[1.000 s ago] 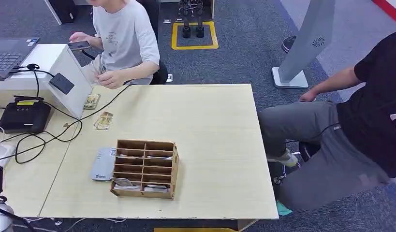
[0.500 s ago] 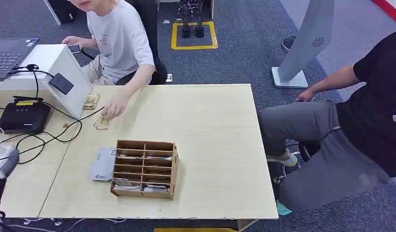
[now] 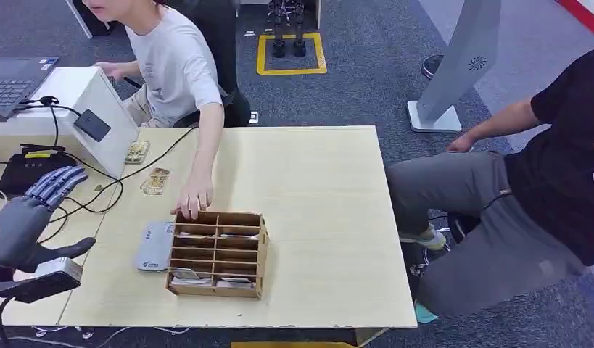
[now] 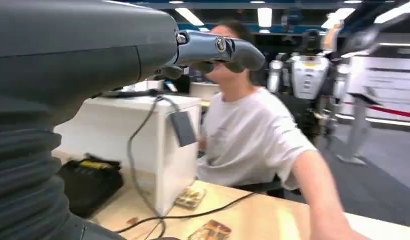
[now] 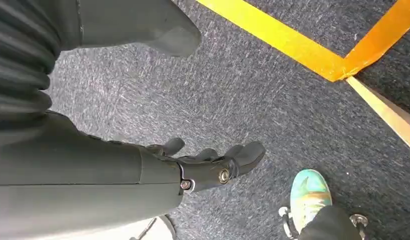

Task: Pass the card to the sensor for recognition and then transmit it.

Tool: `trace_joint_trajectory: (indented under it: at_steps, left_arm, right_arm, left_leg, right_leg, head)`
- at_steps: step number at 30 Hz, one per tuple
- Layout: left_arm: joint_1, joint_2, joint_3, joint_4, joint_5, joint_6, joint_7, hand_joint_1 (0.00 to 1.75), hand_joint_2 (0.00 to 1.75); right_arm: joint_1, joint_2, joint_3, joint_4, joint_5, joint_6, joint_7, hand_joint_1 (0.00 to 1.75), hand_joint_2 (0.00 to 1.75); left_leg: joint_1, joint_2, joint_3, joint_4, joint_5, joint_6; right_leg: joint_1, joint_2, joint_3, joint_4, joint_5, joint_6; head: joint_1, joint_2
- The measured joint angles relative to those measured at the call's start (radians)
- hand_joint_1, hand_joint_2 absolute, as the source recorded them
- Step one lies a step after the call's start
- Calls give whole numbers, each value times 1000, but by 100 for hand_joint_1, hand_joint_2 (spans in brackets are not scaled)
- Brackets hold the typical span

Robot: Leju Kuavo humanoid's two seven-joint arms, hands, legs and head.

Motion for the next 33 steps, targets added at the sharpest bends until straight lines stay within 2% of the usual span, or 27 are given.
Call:
trace_joint_trajectory:
  at_steps: [4, 6, 12, 17, 24, 29, 31, 33]
  left_arm:
    - [-133, 77, -94, 0, 27, -69, 38, 0, 175]
    - [-199, 91, -144, 0, 13, -87, 52, 0, 175]
    - [-451, 69, -419, 35, -58, -113, 147, 0, 175]
    - [-589, 62, -588, 49, 6, -146, 183, 0, 175]
    - [-637, 47, -735, 71, -26, -129, 208, 0, 175]
    - [-635, 48, -790, 84, -39, -105, 207, 0, 175]
    - [-628, 51, -805, 84, -54, -83, 219, 0, 175]
    - [-611, 58, -817, 84, -104, -32, 261, 0, 175]
  right_arm:
    - [-5, -1, 0, -1, 10, 6, 8, 0, 175]
    - [-5, -1, 0, -1, 13, 9, 10, 0, 175]
    - [-15, -1, -1, -5, 30, 16, 17, 0, 175]
    - [-16, -1, -7, -6, 33, 17, 15, 0, 175]
    - [-16, -1, -19, -6, 43, 21, 17, 0, 175]
    - [-16, -1, -21, -6, 43, 21, 16, 0, 175]
    - [-15, -1, -24, -6, 42, 21, 16, 0, 175]
    - [-12, -1, -27, -6, 39, 18, 12, 0, 175]
  left_leg:
    - [0, -2, 0, 0, 0, 0]
    - [0, -2, 0, 0, 1, 0]
    - [0, -2, -1, 2, 1, 1]
    - [0, 0, -2, 2, 1, 1]
    - [0, 0, -2, 2, 1, 1]
    - [0, 0, -3, 2, 1, 1]
    - [0, 0, -3, 2, 1, 1]
    - [0, 0, -3, 2, 1, 1]
  right_leg:
    - [0, -2, 1, 0, 1, 0]
    - [0, -1, 0, 0, 1, 0]
    - [0, -3, 1, 0, 3, 1]
    - [0, 0, -1, 0, 4, 1]
    - [0, 0, -2, 0, 4, 1]
    - [0, 0, -2, 0, 4, 1]
    - [0, 0, -2, 0, 4, 1]
    - [0, 0, -2, 0, 4, 1]
  head:
    - [0, 0]
    - [0, 0]
    - [0, 0]
    - [0, 0]
    - [0, 0]
    - [0, 0]
    - [0, 0]
    - [0, 0]
